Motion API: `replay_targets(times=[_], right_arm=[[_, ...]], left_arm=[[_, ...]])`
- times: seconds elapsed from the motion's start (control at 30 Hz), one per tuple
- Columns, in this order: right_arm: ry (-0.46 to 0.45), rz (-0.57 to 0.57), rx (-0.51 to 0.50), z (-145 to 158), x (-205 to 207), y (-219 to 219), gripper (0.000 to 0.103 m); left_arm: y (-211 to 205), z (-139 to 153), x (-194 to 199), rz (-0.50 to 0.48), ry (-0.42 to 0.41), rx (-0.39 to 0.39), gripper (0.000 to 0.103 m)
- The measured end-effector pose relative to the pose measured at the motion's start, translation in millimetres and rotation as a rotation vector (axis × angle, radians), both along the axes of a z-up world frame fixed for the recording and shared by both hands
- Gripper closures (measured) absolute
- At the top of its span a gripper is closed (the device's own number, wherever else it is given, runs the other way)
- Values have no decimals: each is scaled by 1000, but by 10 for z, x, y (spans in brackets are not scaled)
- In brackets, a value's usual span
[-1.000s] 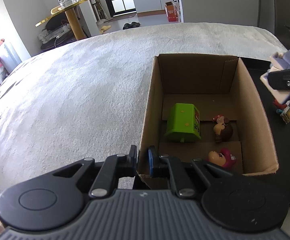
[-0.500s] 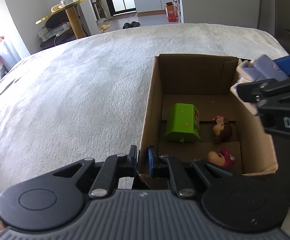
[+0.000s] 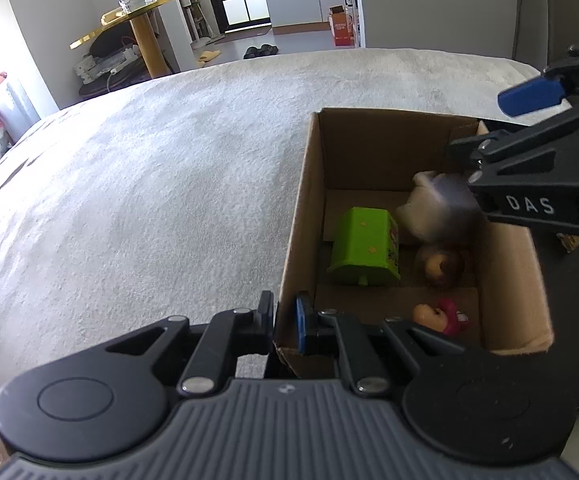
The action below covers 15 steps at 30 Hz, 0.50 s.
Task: Organize rigid objects
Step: 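Open the right gripper to drop the lavender block into the box, then move the right tool back to the red figurine with beer mug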
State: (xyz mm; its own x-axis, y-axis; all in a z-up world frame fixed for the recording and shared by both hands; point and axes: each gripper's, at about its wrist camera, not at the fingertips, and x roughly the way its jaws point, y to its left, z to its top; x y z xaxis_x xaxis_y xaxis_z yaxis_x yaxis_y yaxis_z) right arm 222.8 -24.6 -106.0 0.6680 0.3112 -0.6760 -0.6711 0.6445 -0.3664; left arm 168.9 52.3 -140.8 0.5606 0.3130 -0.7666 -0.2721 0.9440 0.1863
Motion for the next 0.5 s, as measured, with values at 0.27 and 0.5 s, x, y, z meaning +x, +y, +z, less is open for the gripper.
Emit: replay_targets(times=[0.27,0.5], right_arm=[[75,-41,44,6,-26,-211,53],[91,-88,49,-21,-83,-371,53]], left_arm=[[13,-2,-10,5,4,3,93],[-10,1,-7,0,5,8,93]])
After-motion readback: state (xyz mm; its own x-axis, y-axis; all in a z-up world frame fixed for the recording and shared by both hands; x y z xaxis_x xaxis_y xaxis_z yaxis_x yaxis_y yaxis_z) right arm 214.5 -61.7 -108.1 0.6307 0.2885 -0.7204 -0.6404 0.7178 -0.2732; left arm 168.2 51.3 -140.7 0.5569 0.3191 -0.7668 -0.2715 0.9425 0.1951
